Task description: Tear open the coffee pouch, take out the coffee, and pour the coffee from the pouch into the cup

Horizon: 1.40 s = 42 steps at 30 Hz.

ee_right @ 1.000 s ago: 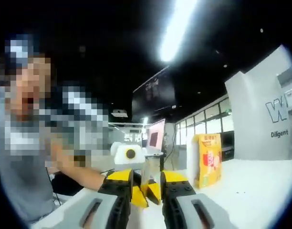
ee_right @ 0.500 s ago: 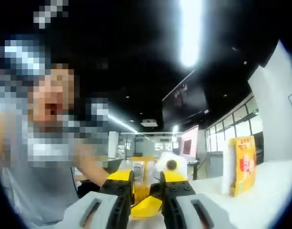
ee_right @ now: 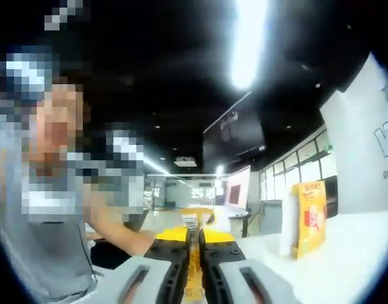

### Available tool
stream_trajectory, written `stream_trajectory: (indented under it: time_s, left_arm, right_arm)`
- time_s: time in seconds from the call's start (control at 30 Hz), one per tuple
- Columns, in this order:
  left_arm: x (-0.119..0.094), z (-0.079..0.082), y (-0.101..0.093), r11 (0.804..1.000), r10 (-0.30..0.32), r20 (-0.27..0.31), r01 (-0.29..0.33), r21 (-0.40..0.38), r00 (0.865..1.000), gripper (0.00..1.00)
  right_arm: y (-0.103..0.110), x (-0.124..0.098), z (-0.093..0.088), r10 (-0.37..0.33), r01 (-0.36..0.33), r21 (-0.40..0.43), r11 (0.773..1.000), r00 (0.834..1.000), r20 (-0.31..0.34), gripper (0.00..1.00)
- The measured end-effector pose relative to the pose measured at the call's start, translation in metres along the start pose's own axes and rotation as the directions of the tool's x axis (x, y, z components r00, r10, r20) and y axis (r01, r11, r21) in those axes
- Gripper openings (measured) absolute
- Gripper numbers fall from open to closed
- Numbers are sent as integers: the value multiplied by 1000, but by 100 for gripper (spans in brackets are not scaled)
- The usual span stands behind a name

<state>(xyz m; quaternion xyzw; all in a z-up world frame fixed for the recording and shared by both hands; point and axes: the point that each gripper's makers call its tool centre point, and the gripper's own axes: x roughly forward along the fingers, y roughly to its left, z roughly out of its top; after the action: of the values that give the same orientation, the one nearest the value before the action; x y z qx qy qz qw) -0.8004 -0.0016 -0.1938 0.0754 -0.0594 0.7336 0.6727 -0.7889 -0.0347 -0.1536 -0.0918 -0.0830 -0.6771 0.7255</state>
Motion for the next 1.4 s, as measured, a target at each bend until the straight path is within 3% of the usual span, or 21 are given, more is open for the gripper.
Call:
stream_trajectory:
  time_s: [0.07,0.13,0.2,0.23,0.27,0.37,0.4,0.43,0.53,0.63,0.7,0.73,0.8,0.83,0.87,0.9,0.97,1.07,1.13,1.3,1.4]
  left_arm:
    - [-4,-1,17,994,95,-26,-94,59,995,29]
    - [-7,-4,33,970,201,-64,-190,152,977,28]
    - [-11,-6,48,923,318,-81,-290,251,945,26]
    - [-11,-7,51,901,348,-81,-309,304,934,24]
    - [-14,-6,59,876,403,-77,-360,320,912,24]
    - [-15,-10,68,818,481,-99,-406,407,871,25]
    - [-13,-13,67,802,483,-112,-387,455,869,23]
    - [-11,-16,63,809,471,-129,-369,458,873,16]
    - [-10,-16,62,814,472,-136,-372,446,871,12]
    - [-11,-14,58,860,436,-149,-362,359,888,11]
    - [-12,-13,56,886,405,-155,-344,310,901,10]
    - [-11,-13,51,915,359,-158,-313,256,920,10]
    - [-11,-10,39,962,267,-157,-254,100,951,10]
    - [-10,-9,25,986,163,-151,-167,-16,975,10]
    - [-10,-7,18,991,111,-139,-120,-54,984,10]
    - [-11,-4,12,995,76,-125,-84,-60,989,10]
    - [-11,-2,-7,995,-41,-110,31,-90,993,10]
    - [-11,-2,-28,981,-144,-111,127,-147,983,10]
    - [-11,-1,-39,965,-207,-98,187,-184,973,10]
    - [-13,-2,-58,931,-305,-85,278,-238,948,10]
    - [-13,-3,-58,927,-311,-87,282,-246,947,10]
  right_arm:
    - [-16,-3,2,-96,96,-6,995,995,2,5]
    - [-34,-7,1,-197,197,-7,980,980,-9,5]
    - [-49,-11,0,-293,292,-23,956,956,-18,5]
    - [-54,-12,1,-319,319,-8,948,948,-3,5]
    - [-57,-13,1,-341,341,9,940,940,3,5]
    - [-62,-13,-2,-367,367,-2,930,930,14,5]
    - [-64,-12,-4,-375,375,-2,927,927,11,5]
    - [-65,-12,-5,-382,382,1,924,924,9,5]
    - [-66,-13,-5,-385,384,7,923,923,15,6]
    - [-64,-13,-2,-357,357,-2,934,934,26,10]
    - [-58,-11,-2,-295,295,-29,955,955,26,20]
    - [-60,-12,-4,-298,298,-25,954,954,20,24]
    - [-50,-10,-6,-213,214,-22,977,977,22,30]
    - [-47,-10,-9,-186,185,4,983,983,16,32]
    - [-40,-9,-8,-147,147,2,989,989,34,31]
    - [-29,-7,-6,-77,77,4,997,995,57,31]
    - [-14,-6,-2,-1,-1,19,1000,996,91,31]
    - [4,-3,2,90,-93,28,995,990,106,29]
    - [23,-3,3,181,-186,39,982,978,103,26]
    - [36,5,-3,221,-225,51,973,972,79,20]
    - [38,6,-7,229,-233,63,970,971,67,17]
